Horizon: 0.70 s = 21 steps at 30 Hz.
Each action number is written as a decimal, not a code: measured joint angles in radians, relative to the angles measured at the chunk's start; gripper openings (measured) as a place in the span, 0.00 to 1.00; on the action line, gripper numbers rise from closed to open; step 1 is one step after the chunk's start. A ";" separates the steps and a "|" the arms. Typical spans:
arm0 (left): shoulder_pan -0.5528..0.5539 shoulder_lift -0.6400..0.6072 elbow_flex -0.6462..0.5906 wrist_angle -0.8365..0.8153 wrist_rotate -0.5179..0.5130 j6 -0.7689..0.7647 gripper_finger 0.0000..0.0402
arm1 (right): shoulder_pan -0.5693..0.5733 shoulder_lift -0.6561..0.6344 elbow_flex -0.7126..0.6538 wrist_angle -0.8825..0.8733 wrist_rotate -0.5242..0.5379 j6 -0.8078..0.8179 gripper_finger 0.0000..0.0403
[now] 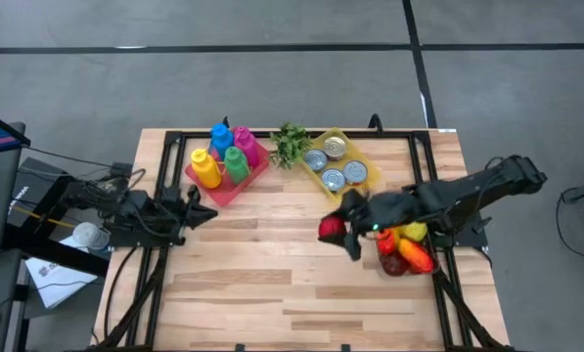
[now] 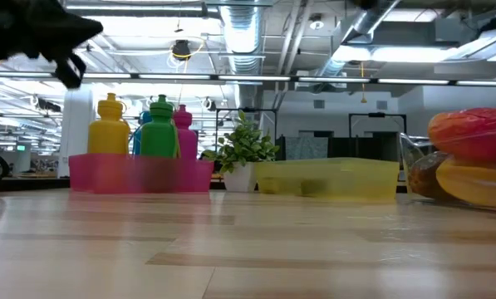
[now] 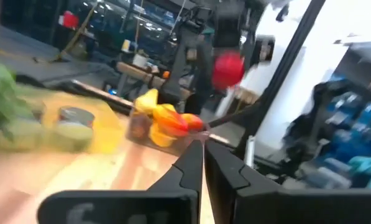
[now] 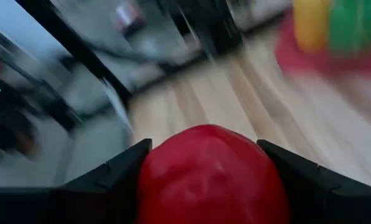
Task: Pick & Place Food Item
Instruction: Put the red apple into the transparent bin
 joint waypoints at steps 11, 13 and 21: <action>0.001 0.035 -0.102 0.150 0.012 -0.050 0.00 | -0.020 -0.143 0.001 0.584 -0.162 -0.045 0.67; 0.000 0.037 -0.102 0.145 -0.001 -0.039 0.00 | -0.019 -0.159 0.001 0.708 -0.250 -0.026 0.67; 0.000 0.069 -0.102 0.145 -0.040 -0.037 0.00 | 0.003 -0.231 0.001 0.838 -0.428 0.065 0.67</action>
